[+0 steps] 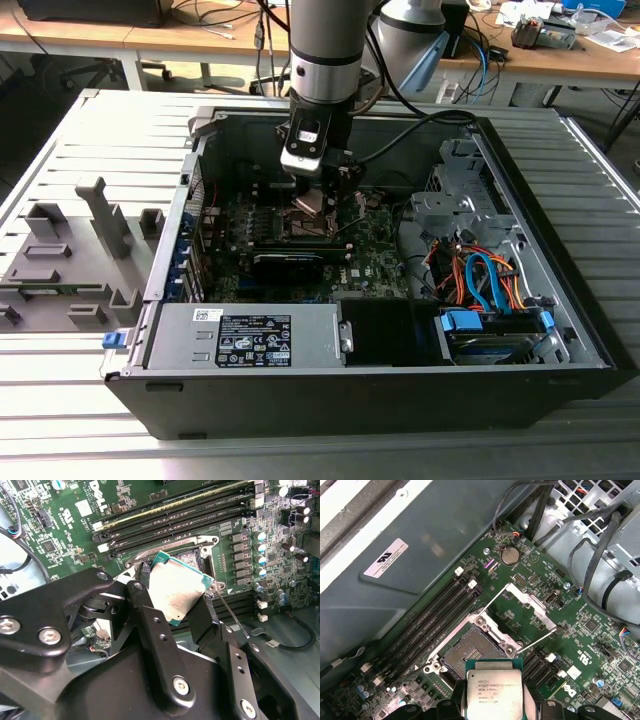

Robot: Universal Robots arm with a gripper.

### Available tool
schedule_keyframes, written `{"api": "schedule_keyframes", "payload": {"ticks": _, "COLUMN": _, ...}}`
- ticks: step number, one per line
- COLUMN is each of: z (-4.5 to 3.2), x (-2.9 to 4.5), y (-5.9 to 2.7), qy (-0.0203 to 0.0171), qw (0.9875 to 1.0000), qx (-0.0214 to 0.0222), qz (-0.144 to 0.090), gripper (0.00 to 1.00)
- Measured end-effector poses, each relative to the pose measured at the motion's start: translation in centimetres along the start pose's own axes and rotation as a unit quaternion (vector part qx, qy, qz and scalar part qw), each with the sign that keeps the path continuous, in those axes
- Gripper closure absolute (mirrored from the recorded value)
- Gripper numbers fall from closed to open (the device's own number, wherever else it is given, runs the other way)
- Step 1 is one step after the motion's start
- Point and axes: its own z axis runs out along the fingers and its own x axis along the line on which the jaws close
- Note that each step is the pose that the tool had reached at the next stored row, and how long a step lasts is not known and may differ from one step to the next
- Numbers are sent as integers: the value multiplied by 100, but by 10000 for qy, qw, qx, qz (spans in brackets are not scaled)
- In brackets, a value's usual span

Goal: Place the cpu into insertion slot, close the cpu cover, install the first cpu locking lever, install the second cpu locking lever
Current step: 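Place the cpu into insertion slot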

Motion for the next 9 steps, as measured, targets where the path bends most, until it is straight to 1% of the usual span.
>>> {"api": "schedule_keyframes", "payload": {"ticks": 9, "z": 3, "x": 0, "y": 0, "qy": -2, "qw": 9998, "qx": 0, "qz": 175, "gripper": 46}}
